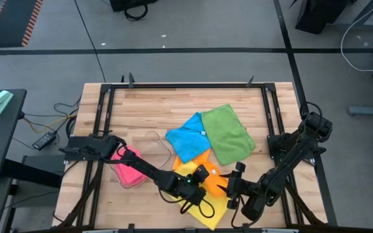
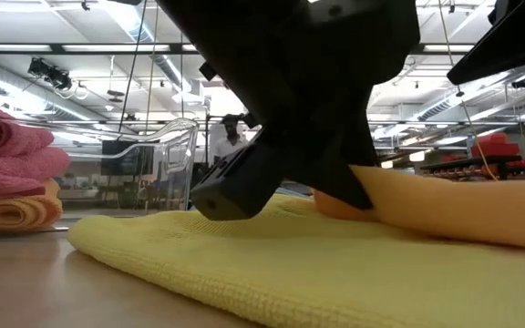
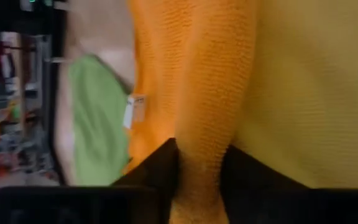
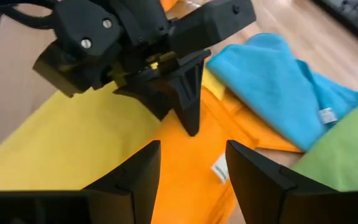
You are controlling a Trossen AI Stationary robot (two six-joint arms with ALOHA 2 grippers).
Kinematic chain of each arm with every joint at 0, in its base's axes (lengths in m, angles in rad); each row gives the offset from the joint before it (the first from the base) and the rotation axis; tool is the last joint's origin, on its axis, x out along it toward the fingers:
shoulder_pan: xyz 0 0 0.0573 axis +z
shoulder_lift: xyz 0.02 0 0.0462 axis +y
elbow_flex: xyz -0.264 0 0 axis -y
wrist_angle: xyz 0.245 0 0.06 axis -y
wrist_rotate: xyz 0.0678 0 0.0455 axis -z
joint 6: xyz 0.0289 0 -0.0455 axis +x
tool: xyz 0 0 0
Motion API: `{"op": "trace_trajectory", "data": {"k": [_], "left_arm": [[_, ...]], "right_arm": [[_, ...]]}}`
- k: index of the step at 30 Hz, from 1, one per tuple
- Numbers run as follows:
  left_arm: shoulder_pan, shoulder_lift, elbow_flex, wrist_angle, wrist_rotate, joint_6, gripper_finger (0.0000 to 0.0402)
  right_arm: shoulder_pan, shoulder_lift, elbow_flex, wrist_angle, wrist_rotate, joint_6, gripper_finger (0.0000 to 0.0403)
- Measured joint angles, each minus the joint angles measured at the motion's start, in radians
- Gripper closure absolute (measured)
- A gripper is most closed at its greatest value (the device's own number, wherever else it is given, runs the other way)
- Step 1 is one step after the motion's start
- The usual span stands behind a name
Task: Fold microfiber towels
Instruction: Fold the right orange microfiber cloth and put it into the transparent bin, then put the folded orange microfiber cloth into the transparent bin
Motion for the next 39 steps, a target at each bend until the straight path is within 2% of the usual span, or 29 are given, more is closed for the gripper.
{"op": "trace_trajectory", "data": {"k": [4, 5, 11, 16, 22, 26, 29, 33, 39], "left_arm": [[0.017, -0.01, 0.0, -0.016, 0.11, -0.046, 0.0377], [0.023, -0.018, 0.0, -0.027, 0.143, -0.062, 0.0385], [0.071, -0.045, 0.068, -0.194, 0.281, -0.203, 0.0366], [0.103, -0.049, 0.167, -0.338, 0.371, -0.297, 0.0387], [0.114, -0.05, 0.269, -0.477, 0.403, -0.395, 0.038], [0.114, -0.05, 0.284, -0.508, 0.405, -0.428, 0.0368], [0.12, -0.05, 0.285, -0.517, 0.407, -0.45, 0.0378], [0.139, -0.05, 0.285, -0.522, 0.459, -0.495, 0.0388], [0.16, -0.051, 0.285, -0.542, 0.483, -0.546, 0.0364]], "right_arm": [[-0.002, 0.023, 0.0, 0.071, -0.016, -0.023, 0.0213], [-0.002, 0.033, 0.002, 0.09, -0.016, -0.029, 0.0213], [-0.014, 0.136, 0.074, 0.104, 0.002, -0.077, 0.021], [-0.064, 0.189, 0.152, 0.055, -0.046, -0.102, 0.0186], [-0.1, 0.188, 0.196, -0.067, -0.057, -0.048, 0.0151], [-0.108, 0.19, 0.196, -0.074, -0.072, -0.036, 0.0144], [-0.107, 0.196, 0.197, -0.078, -0.079, -0.029, 0.0149], [-0.114, 0.212, 0.192, -0.089, -0.113, -0.008, 0.0169], [-0.138, 0.224, 0.168, -0.104, -0.157, 0.045, 0.021]]}}
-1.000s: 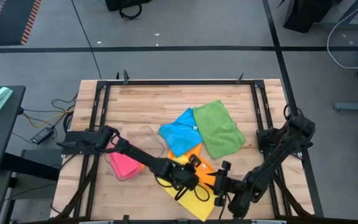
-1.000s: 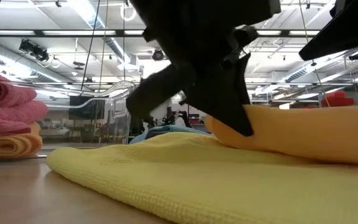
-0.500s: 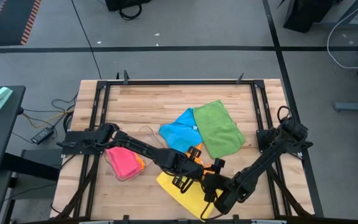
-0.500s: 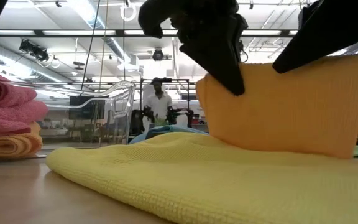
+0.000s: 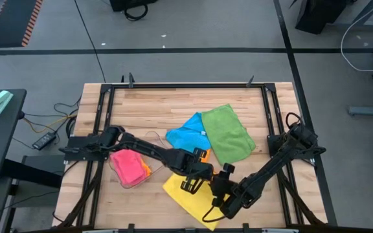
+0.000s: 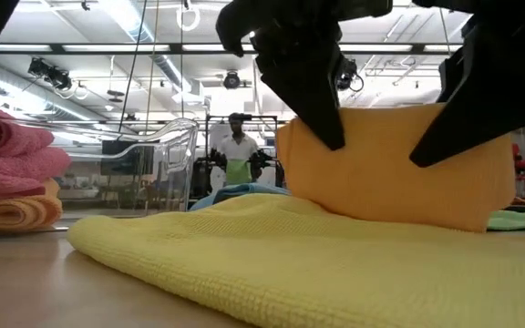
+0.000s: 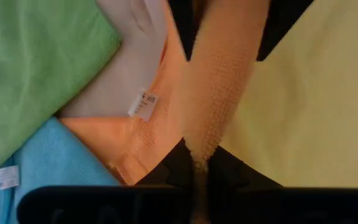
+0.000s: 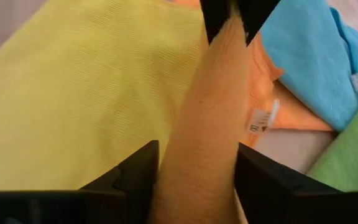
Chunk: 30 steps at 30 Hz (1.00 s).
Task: Fold microfiber towels
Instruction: Put the folded orange microfiber cloth into the transparent bin
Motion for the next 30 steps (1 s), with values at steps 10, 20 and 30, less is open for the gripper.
{"op": "trace_trajectory", "data": {"k": [10, 20, 30], "left_arm": [[-0.019, -0.004, 0.0, 0.012, -0.002, 0.071, 0.0337], [-0.032, -0.03, 0.001, 0.152, -0.002, 0.081, 0.0171], [-0.05, -0.016, 0.0, 0.227, -0.03, 0.192, 0.0137]], "right_arm": [[0.006, -0.021, -0.002, -0.057, -0.001, 0.017, 0.0364], [0.014, -0.071, -0.002, -0.113, -0.016, 0.085, 0.0387], [0.035, -0.133, -0.001, -0.097, -0.041, 0.087, 0.0387]]}}
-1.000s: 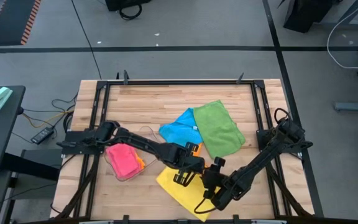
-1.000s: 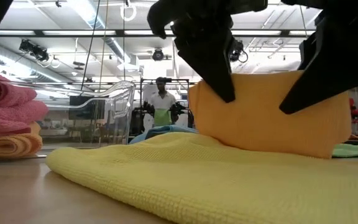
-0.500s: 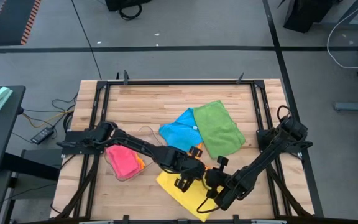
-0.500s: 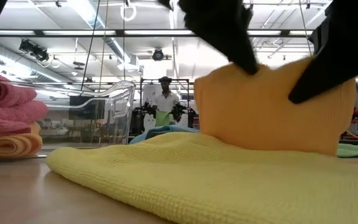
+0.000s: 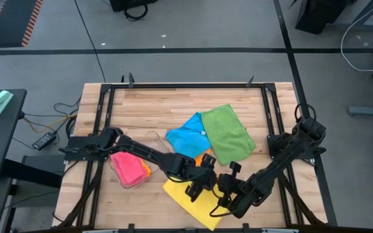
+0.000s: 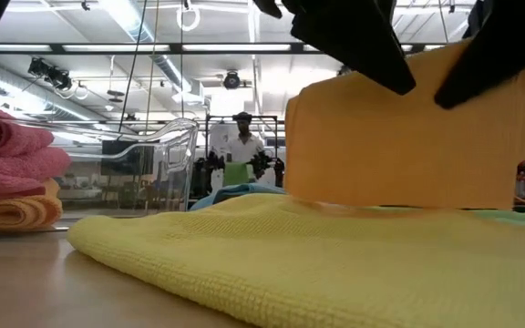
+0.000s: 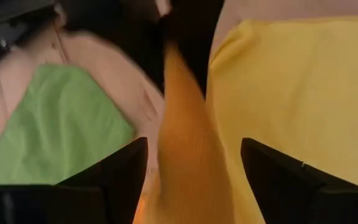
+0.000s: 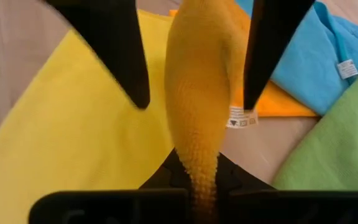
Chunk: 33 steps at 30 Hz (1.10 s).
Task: Fold microfiber towels
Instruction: Put the folded orange microfiber cloth into the transparent bin
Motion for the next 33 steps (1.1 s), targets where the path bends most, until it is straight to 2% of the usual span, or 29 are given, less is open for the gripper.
{"op": "trace_trajectory", "data": {"k": [5, 14, 18, 21, 26, 30, 33], "left_arm": [[-0.004, 0.0, 0.0, -0.017, 0.002, 0.033, 0.0167], [0.0, 0.0, 0.0, -0.072, 0.045, 0.021, 0.0256], [-0.001, -0.001, 0.0, -0.09, 0.049, 0.004, 0.0324], [0.0, -0.009, 0.0, -0.1, 0.055, -0.018, 0.0382], [-0.003, -0.039, 0.0, -0.181, 0.059, -0.072, 0.037], [-0.008, -0.093, 0.0, -0.341, 0.06, -0.115, 0.0385], [-0.008, -0.14, 0.0, -0.46, 0.078, -0.129, 0.0385]], "right_arm": [[0.001, 0.0, 0.0, 0.021, -0.005, -0.01, 0.0387], [0.017, 0.001, 0.009, 0.081, 0.051, -0.11, 0.0386], [0.018, 0.001, 0.009, 0.101, 0.068, -0.142, 0.0384], [0.018, 0.002, 0.009, 0.117, 0.08, -0.161, 0.0365], [0.011, -0.001, 0.01, 0.108, 0.084, -0.169, 0.0297], [0.032, -0.028, 0.01, 0.062, 0.084, -0.144, 0.0248], [0.05, -0.041, 0.01, 0.045, 0.095, -0.121, 0.023]]}}
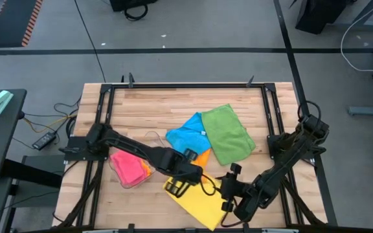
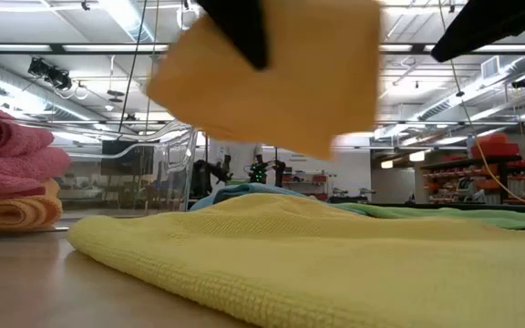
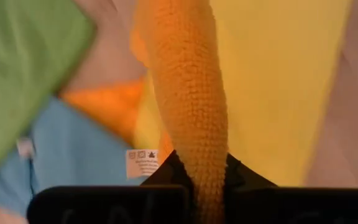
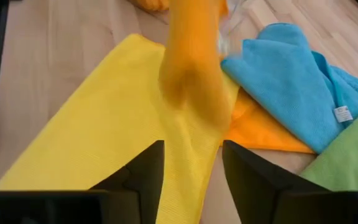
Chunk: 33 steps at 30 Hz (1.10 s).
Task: Fold microfiber towels
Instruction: Put the folded orange microfiber cloth into the transparent bin
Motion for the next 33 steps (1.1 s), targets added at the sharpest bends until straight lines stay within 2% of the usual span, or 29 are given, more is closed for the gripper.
{"op": "trace_trajectory", "data": {"k": [6, 11, 16, 20, 24, 26, 29, 33], "left_arm": [[0.015, -0.083, 0.0, -0.248, 0.134, -0.036, 0.0377], [0.024, -0.15, -0.018, -0.378, 0.112, -0.012, 0.0385], [0.02, -0.304, -0.168, -0.355, 0.029, -0.023, 0.0382], [0.025, -0.486, -0.353, -0.236, 0.049, -0.033, 0.0381], [0.055, -0.608, -0.468, -0.239, 0.162, -0.043, 0.0385], [0.074, -0.648, -0.488, -0.274, 0.262, -0.084, 0.0384], [0.103, -0.675, -0.489, -0.332, 0.402, -0.124, 0.038], [0.115, -0.668, -0.489, -0.455, 0.5, -0.133, 0.0385]], "right_arm": [[0.029, -0.001, -0.003, -0.022, 0.056, 0.047, 0.0229], [0.027, -0.001, -0.004, -0.018, 0.062, 0.053, 0.0237], [0.026, -0.001, -0.008, -0.014, 0.062, 0.073, 0.024], [0.026, -0.001, -0.009, -0.011, 0.065, 0.075, 0.024], [0.023, -0.001, -0.009, -0.007, 0.081, 0.073, 0.024], [0.018, -0.001, -0.009, -0.005, 0.081, 0.073, 0.024], [0.009, -0.001, -0.009, -0.003, 0.082, 0.07, 0.024], [-0.008, 0.0, -0.009, 0.001, 0.082, 0.068, 0.024]]}}
